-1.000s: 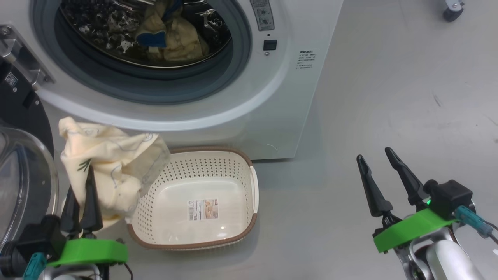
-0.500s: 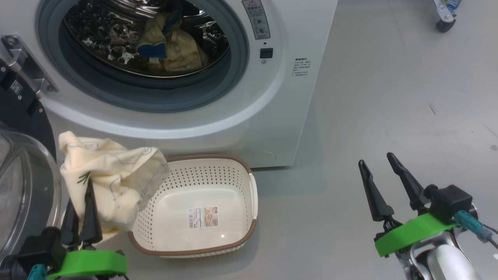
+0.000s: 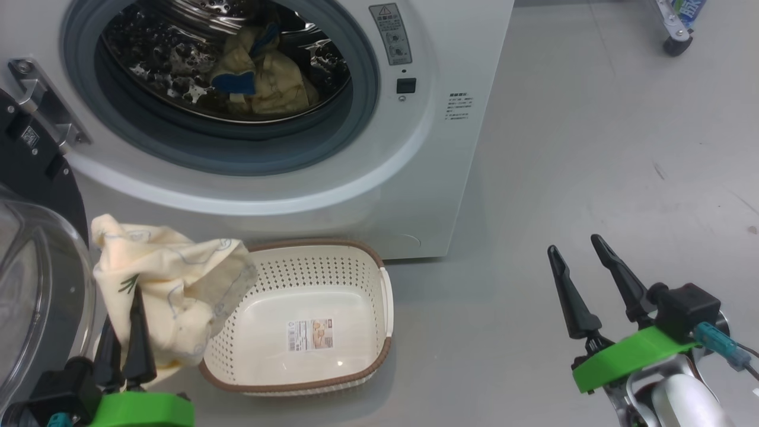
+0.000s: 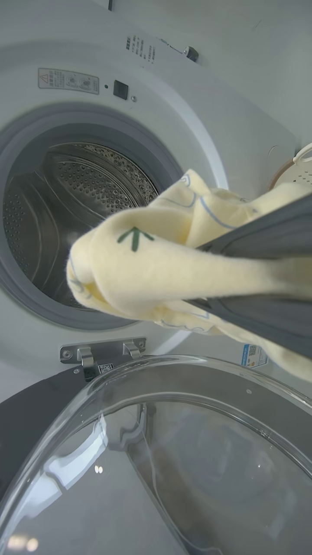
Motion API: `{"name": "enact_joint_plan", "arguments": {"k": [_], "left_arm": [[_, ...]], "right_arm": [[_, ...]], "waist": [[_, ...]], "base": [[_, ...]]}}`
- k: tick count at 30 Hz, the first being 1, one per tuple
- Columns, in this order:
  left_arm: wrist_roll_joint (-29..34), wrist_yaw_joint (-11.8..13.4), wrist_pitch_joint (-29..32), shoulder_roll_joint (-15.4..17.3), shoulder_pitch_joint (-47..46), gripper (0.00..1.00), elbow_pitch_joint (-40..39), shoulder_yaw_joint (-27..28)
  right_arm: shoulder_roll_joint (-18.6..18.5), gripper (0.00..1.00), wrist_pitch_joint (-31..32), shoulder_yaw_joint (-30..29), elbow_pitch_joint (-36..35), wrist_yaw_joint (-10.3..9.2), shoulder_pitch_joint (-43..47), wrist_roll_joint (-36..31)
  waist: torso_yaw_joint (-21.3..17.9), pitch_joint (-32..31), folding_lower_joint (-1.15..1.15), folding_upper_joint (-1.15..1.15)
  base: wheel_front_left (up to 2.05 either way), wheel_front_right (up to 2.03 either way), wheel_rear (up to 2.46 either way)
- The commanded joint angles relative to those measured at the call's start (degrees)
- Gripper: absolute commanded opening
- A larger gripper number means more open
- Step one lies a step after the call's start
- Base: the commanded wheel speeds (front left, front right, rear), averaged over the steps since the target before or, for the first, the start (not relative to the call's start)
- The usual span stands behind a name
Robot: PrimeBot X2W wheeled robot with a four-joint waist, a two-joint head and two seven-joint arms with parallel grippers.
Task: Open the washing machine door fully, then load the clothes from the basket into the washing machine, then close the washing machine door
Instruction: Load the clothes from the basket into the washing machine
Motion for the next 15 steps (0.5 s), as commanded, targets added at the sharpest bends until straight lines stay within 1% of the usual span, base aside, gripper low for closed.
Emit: {"name": "enact_joint_plan", "arguments": {"k": [1,8,15], "left_arm": [[-0.55,0.32,-0.21,1.48,-1.75,0.0,-2.3,2.15],[-0.93,0.33,-0.28,1.47,-2.1,0.0,-2.23,2.03],[-1.01,0.16,-0.28,1.47,-4.3,0.0,-2.18,1.53]], "right_arm": [[-1.21,1.0,-0.55,0.75,-1.73,-0.02,-0.49,0.11],[-0.93,1.0,-0.55,0.44,-2.04,-0.02,-0.44,0.15],[-0.66,1.0,-0.55,0.31,-2.5,-0.02,-1.42,0.43]], "waist": [[0.03,0.24,0.0,0.0],[0.13,1.35,0.0,0.0],[-0.34,4.83,0.0,0.0]], "base": [[0.0,0.0,0.0],[0.0,0.0,0.0],[0.0,0.0,0.0]]}}
